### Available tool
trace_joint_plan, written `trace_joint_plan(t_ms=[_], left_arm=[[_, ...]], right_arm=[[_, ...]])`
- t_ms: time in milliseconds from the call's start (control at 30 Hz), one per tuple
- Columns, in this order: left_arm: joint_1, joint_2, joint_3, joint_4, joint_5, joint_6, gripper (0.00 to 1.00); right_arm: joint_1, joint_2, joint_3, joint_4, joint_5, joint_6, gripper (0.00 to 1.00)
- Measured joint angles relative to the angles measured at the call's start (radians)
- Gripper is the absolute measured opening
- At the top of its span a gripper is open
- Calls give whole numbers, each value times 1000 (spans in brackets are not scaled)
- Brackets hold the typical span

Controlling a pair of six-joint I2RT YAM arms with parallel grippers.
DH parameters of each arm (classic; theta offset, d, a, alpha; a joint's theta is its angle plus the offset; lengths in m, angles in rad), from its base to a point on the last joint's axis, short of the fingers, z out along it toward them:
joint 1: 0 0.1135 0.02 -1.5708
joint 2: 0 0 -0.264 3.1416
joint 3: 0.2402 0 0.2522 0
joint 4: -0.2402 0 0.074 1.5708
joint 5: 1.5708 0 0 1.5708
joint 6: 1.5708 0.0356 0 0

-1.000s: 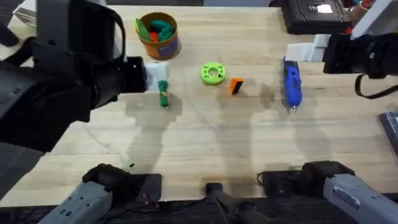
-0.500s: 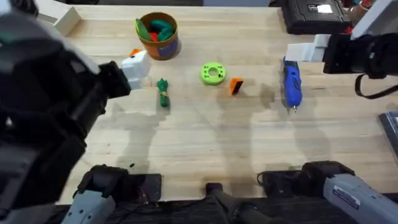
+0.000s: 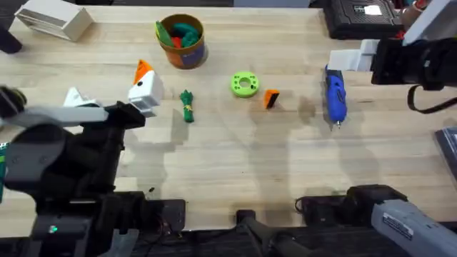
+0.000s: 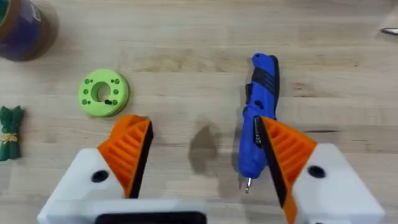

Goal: Pick up the gripper from the table and insert it into the empty holder that is missing its gripper. Then pick up a screw, insert it into the mounting hole, and use the screwdriver to tighten it. Finally, clean up the table by picking up the vegetable and placing it into the bucket.

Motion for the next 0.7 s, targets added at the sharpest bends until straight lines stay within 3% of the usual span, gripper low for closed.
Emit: trace_joint_plan(t_ms=[200, 500, 700], left_arm=[[3, -129, -124, 130, 47, 0, 985], [3, -166, -174, 162, 89, 0, 986], [3, -166, -187, 170, 162, 7, 985]], right_arm=[[0, 0, 0, 0, 0, 0, 991], [0, 0, 0, 0, 0, 0, 990], [0, 0, 0, 0, 0, 0, 992]])
